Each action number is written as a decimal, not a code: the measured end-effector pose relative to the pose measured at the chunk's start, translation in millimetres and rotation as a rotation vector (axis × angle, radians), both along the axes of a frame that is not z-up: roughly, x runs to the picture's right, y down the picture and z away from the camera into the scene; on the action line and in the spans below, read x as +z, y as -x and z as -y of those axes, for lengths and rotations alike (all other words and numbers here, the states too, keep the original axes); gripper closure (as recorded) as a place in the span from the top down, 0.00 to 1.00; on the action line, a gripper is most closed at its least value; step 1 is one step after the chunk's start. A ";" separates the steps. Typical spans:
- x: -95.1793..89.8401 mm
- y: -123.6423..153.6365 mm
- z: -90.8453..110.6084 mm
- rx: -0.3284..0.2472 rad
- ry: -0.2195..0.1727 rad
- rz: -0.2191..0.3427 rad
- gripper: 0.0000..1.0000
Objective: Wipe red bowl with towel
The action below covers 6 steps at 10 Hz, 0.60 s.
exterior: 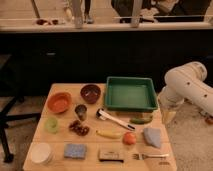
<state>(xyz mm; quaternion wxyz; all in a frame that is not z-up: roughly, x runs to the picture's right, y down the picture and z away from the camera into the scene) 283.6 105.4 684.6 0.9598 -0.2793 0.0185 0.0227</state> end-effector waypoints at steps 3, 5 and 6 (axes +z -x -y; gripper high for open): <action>-1.9 -16.1 -19.6 0.102 0.009 0.007 0.80; -0.5 -25.4 -46.6 0.186 0.024 0.003 0.80; 1.0 -27.5 -58.7 0.221 0.029 0.002 0.80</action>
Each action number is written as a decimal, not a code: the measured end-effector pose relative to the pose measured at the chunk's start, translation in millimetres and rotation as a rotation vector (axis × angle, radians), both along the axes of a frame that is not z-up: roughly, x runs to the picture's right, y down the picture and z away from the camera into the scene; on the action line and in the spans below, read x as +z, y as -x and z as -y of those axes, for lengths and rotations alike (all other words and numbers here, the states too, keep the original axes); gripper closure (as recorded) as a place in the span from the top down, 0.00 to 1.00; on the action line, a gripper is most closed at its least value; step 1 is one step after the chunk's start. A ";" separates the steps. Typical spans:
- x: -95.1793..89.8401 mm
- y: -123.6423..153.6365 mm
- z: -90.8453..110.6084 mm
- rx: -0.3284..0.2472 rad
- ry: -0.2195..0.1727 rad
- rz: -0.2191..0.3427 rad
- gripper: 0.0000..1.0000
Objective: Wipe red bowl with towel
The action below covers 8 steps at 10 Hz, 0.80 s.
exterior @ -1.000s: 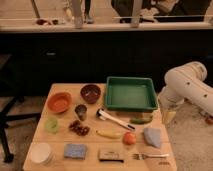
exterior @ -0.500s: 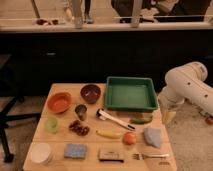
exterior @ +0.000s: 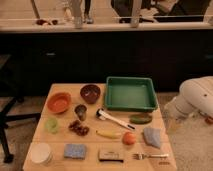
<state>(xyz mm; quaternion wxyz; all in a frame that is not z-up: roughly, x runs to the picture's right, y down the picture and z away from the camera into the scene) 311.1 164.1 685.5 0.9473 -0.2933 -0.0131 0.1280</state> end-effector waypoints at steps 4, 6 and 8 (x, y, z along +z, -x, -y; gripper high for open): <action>20.2 17.7 -44.2 0.040 0.024 -0.011 0.80; 33.4 36.3 -60.2 0.036 0.029 -0.016 0.80; 45.1 46.5 -68.6 0.033 0.028 -0.017 0.80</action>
